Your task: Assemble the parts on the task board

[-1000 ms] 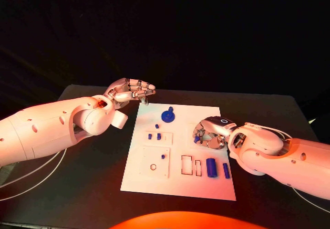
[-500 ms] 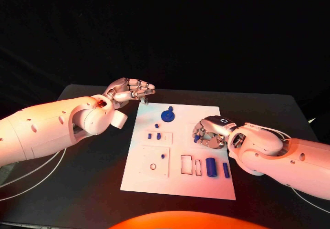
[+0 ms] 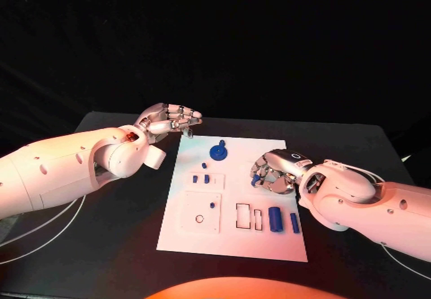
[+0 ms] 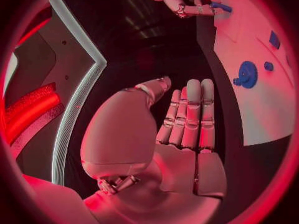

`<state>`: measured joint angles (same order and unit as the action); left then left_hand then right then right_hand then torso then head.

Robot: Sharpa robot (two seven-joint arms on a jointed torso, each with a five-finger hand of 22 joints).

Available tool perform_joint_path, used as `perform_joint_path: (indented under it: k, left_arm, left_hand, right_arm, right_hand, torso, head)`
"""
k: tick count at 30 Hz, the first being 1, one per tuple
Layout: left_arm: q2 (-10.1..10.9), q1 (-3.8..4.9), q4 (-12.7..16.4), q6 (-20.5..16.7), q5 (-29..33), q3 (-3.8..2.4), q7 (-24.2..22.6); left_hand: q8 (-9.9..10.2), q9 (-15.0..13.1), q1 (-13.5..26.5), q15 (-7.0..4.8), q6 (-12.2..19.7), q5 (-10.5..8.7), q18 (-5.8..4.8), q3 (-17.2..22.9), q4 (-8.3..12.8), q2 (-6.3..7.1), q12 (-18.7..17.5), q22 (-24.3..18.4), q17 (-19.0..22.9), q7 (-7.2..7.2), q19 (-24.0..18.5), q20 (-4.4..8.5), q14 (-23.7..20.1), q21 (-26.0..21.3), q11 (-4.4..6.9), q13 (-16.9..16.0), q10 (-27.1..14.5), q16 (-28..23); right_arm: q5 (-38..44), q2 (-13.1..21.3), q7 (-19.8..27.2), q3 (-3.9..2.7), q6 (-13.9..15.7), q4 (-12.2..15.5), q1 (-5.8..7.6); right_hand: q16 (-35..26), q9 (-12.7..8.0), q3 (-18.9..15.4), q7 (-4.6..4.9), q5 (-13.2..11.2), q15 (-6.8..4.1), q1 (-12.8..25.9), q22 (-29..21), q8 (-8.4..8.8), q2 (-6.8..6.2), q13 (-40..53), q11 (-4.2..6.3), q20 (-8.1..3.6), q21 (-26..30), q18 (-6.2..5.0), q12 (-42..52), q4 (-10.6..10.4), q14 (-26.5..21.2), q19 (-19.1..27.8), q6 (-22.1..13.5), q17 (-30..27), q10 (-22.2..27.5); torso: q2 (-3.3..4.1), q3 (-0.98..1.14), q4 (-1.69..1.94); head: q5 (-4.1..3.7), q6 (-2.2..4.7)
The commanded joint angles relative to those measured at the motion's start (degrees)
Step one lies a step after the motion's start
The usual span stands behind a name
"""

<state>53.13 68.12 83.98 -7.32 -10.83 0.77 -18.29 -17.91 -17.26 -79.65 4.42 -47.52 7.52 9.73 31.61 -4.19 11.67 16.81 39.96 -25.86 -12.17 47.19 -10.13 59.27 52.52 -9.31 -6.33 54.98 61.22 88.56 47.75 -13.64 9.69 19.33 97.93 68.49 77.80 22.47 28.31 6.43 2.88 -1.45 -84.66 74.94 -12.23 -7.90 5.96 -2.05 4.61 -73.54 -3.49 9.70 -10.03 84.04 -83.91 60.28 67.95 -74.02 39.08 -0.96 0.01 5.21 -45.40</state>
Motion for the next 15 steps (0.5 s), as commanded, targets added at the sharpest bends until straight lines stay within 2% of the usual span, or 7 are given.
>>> perform_joint_path:
  k: [1, 9, 15]
  left_arm:
    - [-0.07, 0.03, 0.17, 1.03, 0.12, -0.04, -0.06]
    - [-0.04, 0.03, 0.14, 1.17, 0.09, -0.03, 0.18]
    - [-0.21, 0.03, -0.03, 1.31, 0.08, -0.03, 0.13]
  left_hand:
    - [0.14, -0.08, 0.07, 0.28, 0.47, 0.17, 0.79, -0.36, -0.14, -0.45, 0.06, -0.05, -0.07, -1.12, 0.21, -0.17, -0.08, -0.33, 0.08, -0.09, -0.49, 0.22]
    - [0.15, -0.08, 0.07, 0.28, 0.53, 0.17, 0.79, -0.38, -0.14, -0.43, 0.05, -0.07, -0.08, -1.11, 0.22, -0.18, -0.10, -0.36, 0.08, -0.09, -0.56, 0.23]
    - [0.15, -0.08, 0.07, 0.28, 0.53, 0.17, 0.79, -0.38, -0.14, -0.43, 0.05, -0.07, -0.08, -1.11, 0.22, -0.18, -0.10, -0.36, 0.08, -0.09, -0.56, 0.23]
  right_arm:
    - [-2.83, 0.72, -0.06, -0.06, 0.46, 1.17, 0.44]
    - [-3.81, 2.55, -0.40, -0.14, -0.17, 4.81, 1.61]
    - [-3.81, 1.20, -0.17, -0.15, -0.39, 7.21, 1.74]
  right_hand:
    - [0.19, 4.18, 0.32, -0.19, -0.05, -0.31, 0.67, 11.20, -3.38, -0.08, 0.12, -0.42, -0.37, -0.39, 0.57, -0.30, -0.23, 1.69, -0.93, -0.18, -0.04, -0.02]
    - [0.20, 4.24, 0.33, -0.22, -0.05, -0.31, 1.38, 11.21, -3.41, -0.42, 0.19, -0.42, -0.37, -0.43, 0.57, -0.48, -0.34, 1.69, -0.92, -0.28, -0.06, -0.01]
    - [0.20, 4.25, 0.34, -0.23, -0.05, -0.31, 1.50, 11.20, -3.42, -0.46, 0.20, -0.42, -0.37, -0.39, 0.56, -0.51, -0.36, 1.69, -0.91, -0.28, -0.07, -0.02]
  torso:
    - [-0.01, -0.02, 0.01]
    - [-0.03, -0.03, -0.04]
    - [-0.02, 0.04, -0.05]
  head:
    - [0.00, 0.14]
    - [0.12, 0.30]
    - [0.55, 0.23]
